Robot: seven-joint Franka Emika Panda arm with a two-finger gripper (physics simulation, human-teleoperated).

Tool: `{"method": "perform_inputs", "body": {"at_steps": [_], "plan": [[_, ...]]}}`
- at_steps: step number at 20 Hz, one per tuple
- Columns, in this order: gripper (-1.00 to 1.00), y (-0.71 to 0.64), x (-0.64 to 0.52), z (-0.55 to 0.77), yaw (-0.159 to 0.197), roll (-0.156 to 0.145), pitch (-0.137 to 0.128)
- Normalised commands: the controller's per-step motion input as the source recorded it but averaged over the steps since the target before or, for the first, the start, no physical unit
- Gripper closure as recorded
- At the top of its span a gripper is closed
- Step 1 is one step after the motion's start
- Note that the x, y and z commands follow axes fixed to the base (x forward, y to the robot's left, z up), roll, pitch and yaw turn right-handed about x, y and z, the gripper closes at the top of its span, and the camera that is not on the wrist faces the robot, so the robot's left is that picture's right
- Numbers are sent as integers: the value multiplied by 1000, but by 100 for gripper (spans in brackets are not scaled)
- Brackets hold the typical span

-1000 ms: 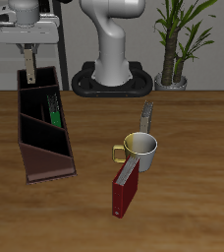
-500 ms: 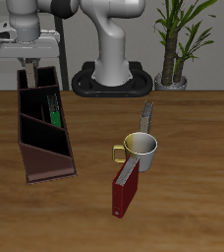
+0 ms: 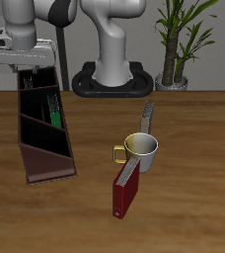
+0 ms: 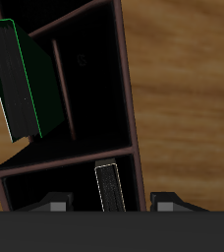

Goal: Place the green book into the right desk caddy's front compartment and place the left yellow book into the right desk caddy's right compartment and place the red book into the right desk caddy's right compartment

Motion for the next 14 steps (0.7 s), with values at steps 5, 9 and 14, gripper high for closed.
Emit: {"method": "perform_inputs", "body": {"at_steps": [5,9,14], "plan": [[-100,232,-29,14,-5,27,-2],[-100,315,-24,84,15,31,-13],[-100,276,22,177,-8,17,-49]]}}
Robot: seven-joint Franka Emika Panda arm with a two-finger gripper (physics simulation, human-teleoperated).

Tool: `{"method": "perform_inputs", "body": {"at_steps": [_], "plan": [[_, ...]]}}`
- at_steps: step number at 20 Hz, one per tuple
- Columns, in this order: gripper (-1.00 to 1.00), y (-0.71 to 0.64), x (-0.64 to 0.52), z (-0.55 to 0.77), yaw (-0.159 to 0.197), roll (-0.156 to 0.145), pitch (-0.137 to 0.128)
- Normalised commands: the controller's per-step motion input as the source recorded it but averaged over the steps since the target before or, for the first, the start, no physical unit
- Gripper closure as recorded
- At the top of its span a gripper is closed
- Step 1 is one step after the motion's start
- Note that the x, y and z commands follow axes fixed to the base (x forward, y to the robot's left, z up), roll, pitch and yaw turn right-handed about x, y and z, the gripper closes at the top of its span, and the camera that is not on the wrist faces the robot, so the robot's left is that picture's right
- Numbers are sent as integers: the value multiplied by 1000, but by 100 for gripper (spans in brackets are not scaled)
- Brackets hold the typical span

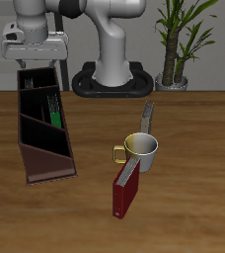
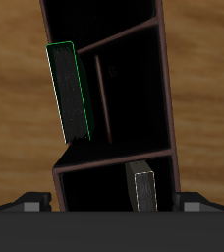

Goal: Place the green book into the right desk caddy's front compartment and place the left yellow book into the right desk caddy's right compartment and place the red book into the right desk caddy's right compartment

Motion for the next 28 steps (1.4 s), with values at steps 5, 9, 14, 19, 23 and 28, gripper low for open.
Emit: {"method": "perform_inputs", "body": {"at_steps": [5,9,14,19,23,28], "plan": [[-100,610,155,218,-35,-25,-73],[-100,429,92,153,14,-6,-58],[-100,389,281,158,-28,-1,-30],[-100,328,382,10,2,-33,-7],[-100,392,402,82,-18,-24,-18],[-100,327,443,200,-14,4,-35]]}}
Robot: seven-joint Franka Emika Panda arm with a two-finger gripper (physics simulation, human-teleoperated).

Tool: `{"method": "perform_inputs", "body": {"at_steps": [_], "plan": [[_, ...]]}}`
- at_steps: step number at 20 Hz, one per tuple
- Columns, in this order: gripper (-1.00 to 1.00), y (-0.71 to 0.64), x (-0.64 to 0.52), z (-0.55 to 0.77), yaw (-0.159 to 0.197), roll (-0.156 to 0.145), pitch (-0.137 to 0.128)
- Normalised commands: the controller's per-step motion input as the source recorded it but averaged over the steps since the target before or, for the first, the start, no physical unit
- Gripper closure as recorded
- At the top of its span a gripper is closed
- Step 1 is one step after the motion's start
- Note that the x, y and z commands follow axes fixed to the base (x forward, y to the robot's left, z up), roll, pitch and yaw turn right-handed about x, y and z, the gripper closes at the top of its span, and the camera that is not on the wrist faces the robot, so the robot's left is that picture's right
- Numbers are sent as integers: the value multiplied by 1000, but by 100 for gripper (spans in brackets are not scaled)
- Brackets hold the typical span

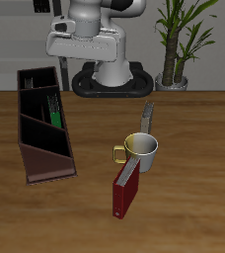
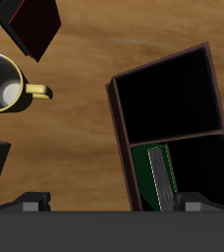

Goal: Place the green book into the right desk caddy's front compartment and place the left yellow book into the right desk caddy's right compartment and place the red book into the right desk caddy's right compartment

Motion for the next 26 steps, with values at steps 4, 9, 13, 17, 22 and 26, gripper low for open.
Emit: {"method": "perform_inputs", "body": {"at_steps": [4,9,13,17,22,26], "plan": [[-100,313,446,58,-11,54,-17],[-100,376,375,-102,-26,6,12],[-100,266,181,31,-17,28,-12],[-100,266,315,18,-38,37,8],[-100,320,465,-136,-13,46,11],[-100,359,540,-46,-13,27,15]]}}
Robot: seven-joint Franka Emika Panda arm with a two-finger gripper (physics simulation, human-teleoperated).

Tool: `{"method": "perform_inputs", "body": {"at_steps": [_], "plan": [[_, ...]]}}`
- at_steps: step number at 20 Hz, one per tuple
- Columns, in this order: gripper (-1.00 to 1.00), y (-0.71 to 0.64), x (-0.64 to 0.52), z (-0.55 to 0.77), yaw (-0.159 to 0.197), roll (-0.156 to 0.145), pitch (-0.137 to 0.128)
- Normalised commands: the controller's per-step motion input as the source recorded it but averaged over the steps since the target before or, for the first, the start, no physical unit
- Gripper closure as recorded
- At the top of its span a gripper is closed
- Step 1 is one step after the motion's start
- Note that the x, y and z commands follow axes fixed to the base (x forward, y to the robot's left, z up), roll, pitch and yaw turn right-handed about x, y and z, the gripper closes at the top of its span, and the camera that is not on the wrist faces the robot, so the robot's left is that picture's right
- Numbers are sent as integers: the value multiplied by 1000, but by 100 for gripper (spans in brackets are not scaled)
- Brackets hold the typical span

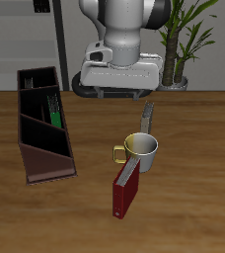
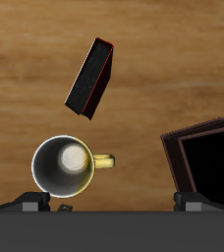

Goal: Place the green book into the right desk caddy's front compartment and place the left yellow book into the right desk caddy's right compartment and place the red book into the right desk caddy's right compartment

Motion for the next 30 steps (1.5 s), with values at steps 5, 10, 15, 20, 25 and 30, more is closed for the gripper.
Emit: {"method": "perform_inputs", "body": {"at_steps": [5,10,15,20,25,30], "plan": [[-100,173,328,-42,15,46,3],[-100,138,480,-167,18,48,11],[-100,32,423,8,13,-11,-14],[-100,-40,440,68,-56,-52,-22],[-100,48,223,-146,-43,-8,-11],[-100,-87,237,-223,-98,-11,-26]]}}
